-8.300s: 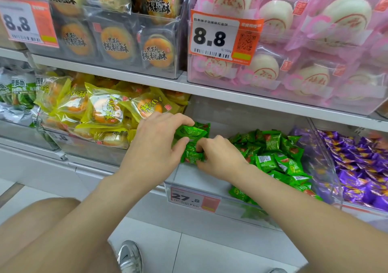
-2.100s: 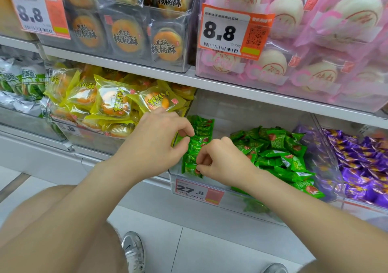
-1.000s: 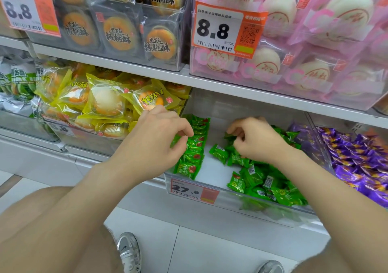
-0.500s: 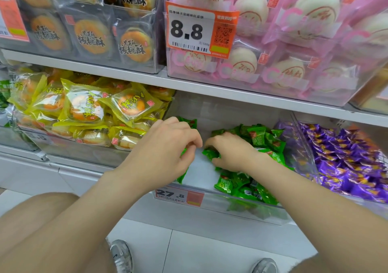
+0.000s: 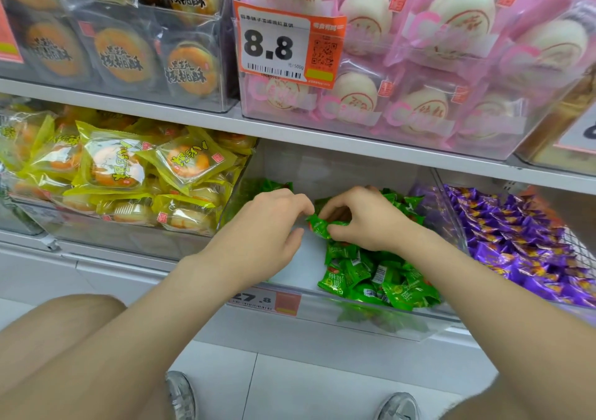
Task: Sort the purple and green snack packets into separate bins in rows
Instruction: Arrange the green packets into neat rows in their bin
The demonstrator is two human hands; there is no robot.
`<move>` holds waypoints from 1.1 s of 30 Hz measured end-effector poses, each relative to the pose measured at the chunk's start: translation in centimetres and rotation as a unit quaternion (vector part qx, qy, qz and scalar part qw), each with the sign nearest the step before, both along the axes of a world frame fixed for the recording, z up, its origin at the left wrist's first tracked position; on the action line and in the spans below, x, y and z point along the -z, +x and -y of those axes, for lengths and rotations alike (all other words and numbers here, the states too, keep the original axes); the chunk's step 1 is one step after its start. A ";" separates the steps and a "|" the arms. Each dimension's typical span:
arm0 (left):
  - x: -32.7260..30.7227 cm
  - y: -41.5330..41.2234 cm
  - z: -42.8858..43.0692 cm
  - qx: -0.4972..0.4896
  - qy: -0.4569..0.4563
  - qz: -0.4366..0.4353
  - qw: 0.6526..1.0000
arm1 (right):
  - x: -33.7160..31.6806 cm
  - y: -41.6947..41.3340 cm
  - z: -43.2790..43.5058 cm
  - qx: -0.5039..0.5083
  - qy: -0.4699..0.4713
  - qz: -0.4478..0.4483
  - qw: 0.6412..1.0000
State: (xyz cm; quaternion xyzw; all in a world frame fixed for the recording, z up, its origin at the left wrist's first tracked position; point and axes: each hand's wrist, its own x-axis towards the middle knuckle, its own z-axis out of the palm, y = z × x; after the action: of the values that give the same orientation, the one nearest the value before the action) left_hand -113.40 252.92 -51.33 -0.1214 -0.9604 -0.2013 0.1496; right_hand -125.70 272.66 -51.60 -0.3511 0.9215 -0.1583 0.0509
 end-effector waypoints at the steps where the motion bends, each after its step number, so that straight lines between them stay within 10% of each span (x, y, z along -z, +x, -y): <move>1: 0.2 -0.5 -0.4 -0.005 -0.009 0.019 1.000 | -0.5 0.3 -0.3 -0.001 -0.009 0.004 1.000; 16: -2.1 0.7 -2.2 -0.070 0.159 0.027 0.984 | -4.0 3.8 -4.3 0.136 -0.332 0.263 0.896; 21: -2.8 2.3 -1.5 0.023 0.379 0.070 0.923 | -4.3 6.0 -2.1 0.088 -0.382 0.253 0.884; 30: -3.0 3.0 0.4 0.036 0.465 0.035 0.884 | -4.4 7.6 1.2 0.084 -0.503 0.437 0.741; 33: -3.4 3.1 1.1 -0.018 0.499 0.030 0.866 | -4.5 7.6 1.1 -0.025 -0.437 0.388 0.811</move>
State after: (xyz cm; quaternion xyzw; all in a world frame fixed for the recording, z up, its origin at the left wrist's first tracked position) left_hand -110.25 251.84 -47.97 -0.0072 -0.7378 -0.6544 0.1653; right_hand -118.10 271.53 -47.10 -0.2682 0.6499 -0.6659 0.2495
